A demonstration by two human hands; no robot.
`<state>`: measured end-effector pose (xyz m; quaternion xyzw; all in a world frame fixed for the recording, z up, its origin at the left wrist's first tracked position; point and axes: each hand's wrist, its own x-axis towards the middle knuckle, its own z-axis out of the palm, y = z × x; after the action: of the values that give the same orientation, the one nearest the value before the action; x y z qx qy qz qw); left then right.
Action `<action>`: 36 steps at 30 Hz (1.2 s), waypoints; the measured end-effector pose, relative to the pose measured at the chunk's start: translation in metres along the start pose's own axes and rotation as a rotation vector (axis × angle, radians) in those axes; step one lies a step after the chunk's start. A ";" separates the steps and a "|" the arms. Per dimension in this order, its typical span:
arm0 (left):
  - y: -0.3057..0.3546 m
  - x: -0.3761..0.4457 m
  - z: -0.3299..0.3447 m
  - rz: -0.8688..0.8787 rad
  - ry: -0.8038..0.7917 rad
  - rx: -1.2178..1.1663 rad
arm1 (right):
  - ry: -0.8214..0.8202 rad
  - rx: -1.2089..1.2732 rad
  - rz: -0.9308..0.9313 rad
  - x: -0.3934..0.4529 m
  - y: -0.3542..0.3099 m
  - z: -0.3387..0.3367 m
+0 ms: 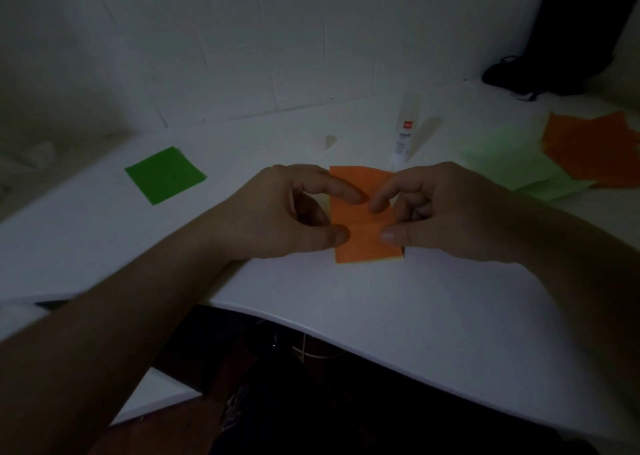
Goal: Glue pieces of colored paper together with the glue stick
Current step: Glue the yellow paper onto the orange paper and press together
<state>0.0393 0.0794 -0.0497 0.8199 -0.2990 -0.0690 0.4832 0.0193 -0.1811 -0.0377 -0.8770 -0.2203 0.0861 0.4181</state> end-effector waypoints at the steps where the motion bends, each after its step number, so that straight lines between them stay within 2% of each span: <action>1: 0.000 0.000 0.000 0.005 -0.004 0.001 | 0.000 -0.006 0.000 0.000 0.000 0.000; 18: 0.001 0.001 0.002 0.077 0.004 0.183 | 0.033 -0.117 -0.022 -0.001 -0.001 0.003; 29: -0.004 0.004 0.001 0.197 0.004 0.361 | 0.026 -0.154 -0.039 0.000 0.001 0.004; 36: -0.008 0.006 0.003 0.256 0.021 0.347 | 0.039 -0.200 -0.083 0.000 -0.003 0.006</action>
<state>0.0465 0.0769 -0.0573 0.8468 -0.4032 0.0541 0.3426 0.0158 -0.1752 -0.0395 -0.9059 -0.2559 0.0293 0.3361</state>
